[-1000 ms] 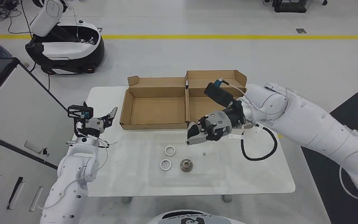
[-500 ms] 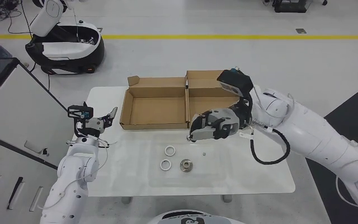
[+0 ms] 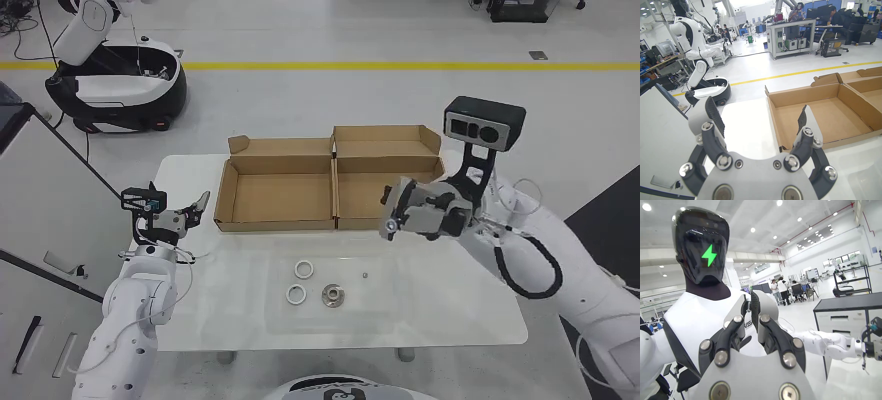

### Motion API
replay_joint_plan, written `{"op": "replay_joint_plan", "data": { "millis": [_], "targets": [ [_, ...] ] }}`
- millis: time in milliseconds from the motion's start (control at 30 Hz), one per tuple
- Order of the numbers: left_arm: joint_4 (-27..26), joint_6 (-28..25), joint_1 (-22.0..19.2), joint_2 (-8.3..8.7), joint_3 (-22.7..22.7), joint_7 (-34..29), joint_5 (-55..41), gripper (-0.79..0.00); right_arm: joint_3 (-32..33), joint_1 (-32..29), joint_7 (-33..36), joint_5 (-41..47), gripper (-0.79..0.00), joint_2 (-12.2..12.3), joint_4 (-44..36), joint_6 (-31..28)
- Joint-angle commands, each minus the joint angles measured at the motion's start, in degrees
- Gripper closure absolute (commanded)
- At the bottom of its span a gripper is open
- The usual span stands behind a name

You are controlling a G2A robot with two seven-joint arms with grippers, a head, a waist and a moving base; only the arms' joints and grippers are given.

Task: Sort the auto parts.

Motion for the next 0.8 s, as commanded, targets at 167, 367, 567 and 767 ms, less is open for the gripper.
{"op": "replay_joint_plan", "data": {
  "millis": [167,367,567,767],
  "targets": [
    [0.0,0.0,0.0,0.0,0.0,0.0,0.0,-0.785,3.48,-2.76,0.01,2.54,0.0,-2.7,-0.85,0.0],
    [0.0,0.0,0.0,0.0,0.0,0.0,0.0,-0.785,3.87,-3.62,0.01,-2.89,0.0,-3.63,2.13,0.0],
    [0.0,0.0,0.0,0.0,0.0,0.0,0.0,-0.785,3.08,-3.31,0.01,-6.18,0.0,-3.61,4.19,0.0],
    [0.0,0.0,0.0,0.0,0.0,0.0,0.0,-0.785,3.67,-3.62,0.01,-1.12,0.0,-4.21,1.62,0.0]
  ]
}}
